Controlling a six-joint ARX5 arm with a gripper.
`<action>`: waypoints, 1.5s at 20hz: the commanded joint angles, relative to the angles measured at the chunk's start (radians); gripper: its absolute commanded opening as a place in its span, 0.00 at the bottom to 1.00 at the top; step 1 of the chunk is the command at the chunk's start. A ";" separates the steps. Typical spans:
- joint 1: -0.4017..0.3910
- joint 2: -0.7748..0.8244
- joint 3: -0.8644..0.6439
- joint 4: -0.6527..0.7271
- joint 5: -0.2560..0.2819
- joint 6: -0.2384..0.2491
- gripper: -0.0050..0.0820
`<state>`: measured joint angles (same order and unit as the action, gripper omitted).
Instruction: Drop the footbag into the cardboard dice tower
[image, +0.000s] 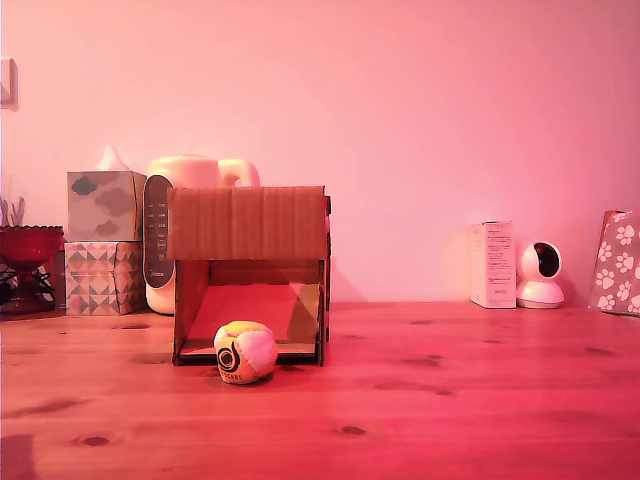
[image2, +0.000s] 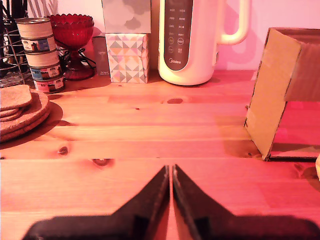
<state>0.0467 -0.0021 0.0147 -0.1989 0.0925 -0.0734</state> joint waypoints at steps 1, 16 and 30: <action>0.000 -0.002 -0.018 -0.012 0.004 -0.005 0.03; -0.001 -0.002 0.034 0.111 0.055 -0.130 0.03; -0.108 0.384 0.393 0.069 0.387 -0.114 0.03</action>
<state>-0.0540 0.3767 0.4065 -0.1310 0.4633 -0.2005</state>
